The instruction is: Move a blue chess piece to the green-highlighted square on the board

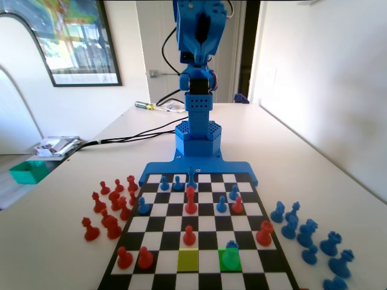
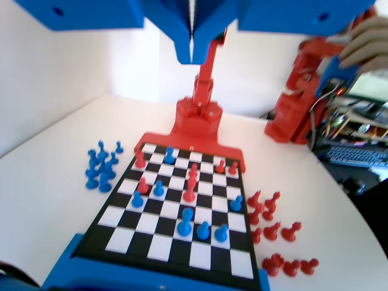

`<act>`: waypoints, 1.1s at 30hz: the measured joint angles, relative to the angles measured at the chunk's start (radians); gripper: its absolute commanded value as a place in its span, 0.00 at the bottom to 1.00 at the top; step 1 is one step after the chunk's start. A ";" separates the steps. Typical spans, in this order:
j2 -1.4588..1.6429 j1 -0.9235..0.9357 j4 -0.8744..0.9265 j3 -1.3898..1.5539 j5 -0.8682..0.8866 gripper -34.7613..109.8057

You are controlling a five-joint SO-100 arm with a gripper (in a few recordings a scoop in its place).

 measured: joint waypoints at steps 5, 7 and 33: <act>0.032 0.011 0.000 0.000 0.000 0.25; 0.034 0.014 0.000 0.000 0.000 0.25; 0.034 0.012 0.000 0.000 0.000 0.25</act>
